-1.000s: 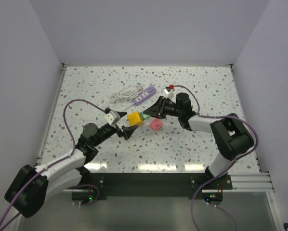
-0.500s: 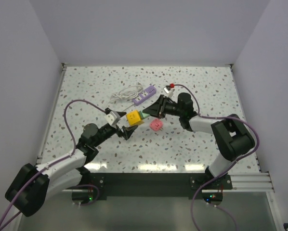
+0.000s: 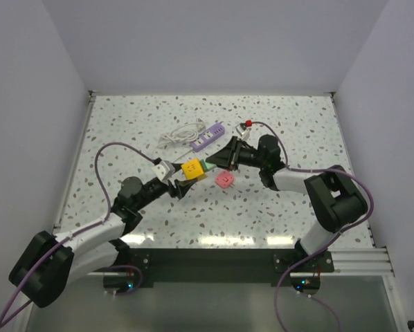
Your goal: Insert the plug
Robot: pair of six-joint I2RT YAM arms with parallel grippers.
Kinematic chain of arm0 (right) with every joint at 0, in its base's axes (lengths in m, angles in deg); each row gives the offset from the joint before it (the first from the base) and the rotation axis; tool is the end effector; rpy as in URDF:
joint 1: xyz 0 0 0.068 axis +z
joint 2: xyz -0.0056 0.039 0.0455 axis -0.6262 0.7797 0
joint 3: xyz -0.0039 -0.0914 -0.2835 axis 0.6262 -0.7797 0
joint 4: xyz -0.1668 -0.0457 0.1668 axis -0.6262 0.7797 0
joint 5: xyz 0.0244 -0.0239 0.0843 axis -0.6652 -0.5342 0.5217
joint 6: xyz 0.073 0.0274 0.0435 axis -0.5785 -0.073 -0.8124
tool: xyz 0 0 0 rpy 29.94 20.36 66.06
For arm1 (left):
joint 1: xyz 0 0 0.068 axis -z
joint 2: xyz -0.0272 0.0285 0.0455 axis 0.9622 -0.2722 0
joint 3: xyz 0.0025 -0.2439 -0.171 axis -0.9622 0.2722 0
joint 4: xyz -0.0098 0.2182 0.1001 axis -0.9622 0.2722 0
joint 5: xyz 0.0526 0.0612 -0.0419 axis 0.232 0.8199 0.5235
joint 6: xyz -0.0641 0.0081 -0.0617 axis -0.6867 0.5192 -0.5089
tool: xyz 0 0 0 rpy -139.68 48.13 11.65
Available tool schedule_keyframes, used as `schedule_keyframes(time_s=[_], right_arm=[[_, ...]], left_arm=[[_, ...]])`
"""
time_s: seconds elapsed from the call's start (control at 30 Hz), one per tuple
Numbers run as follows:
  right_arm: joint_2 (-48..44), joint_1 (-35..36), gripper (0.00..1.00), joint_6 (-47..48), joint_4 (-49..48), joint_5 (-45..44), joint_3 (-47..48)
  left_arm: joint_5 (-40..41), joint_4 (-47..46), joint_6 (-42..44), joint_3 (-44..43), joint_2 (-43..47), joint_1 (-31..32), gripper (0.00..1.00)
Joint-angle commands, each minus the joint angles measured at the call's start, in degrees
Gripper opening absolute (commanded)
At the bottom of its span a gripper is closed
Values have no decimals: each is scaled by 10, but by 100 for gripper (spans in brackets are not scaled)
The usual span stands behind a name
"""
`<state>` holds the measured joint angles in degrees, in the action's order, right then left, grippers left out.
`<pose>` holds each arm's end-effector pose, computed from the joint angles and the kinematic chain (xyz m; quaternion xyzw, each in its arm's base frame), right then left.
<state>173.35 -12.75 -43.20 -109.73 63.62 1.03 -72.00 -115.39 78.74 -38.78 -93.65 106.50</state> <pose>0.2947 0.2073 0.2489 0.0063 0.7242 0.6574 0.2081 0.1680 -0.1363 0.2513 0.2810 0.6354 -0.3278 0.6401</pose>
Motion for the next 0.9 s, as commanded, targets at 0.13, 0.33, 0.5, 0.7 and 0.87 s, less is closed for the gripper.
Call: schedule_keyframes(time_s=[0.13, 0.33, 0.5, 0.7, 0.87], right_arm=[[-26, -1, 4, 53, 28, 5, 10], [-27, -6, 53, 93, 65, -8, 12], [-15, -12, 72, 108, 58, -8, 8], [-29, -13, 91, 184, 123, -51, 8], [-77, -16, 92, 280, 257, -122, 19]], left_arm=[[-42, -43, 17, -8, -15, 9, 42], [-58, -51, 23, -12, -39, 11, 7], [-74, -57, 31, -20, -68, 20, 0], [-72, -67, 37, -23, -98, 23, 0], [-71, -67, 37, -28, -113, 26, 0]])
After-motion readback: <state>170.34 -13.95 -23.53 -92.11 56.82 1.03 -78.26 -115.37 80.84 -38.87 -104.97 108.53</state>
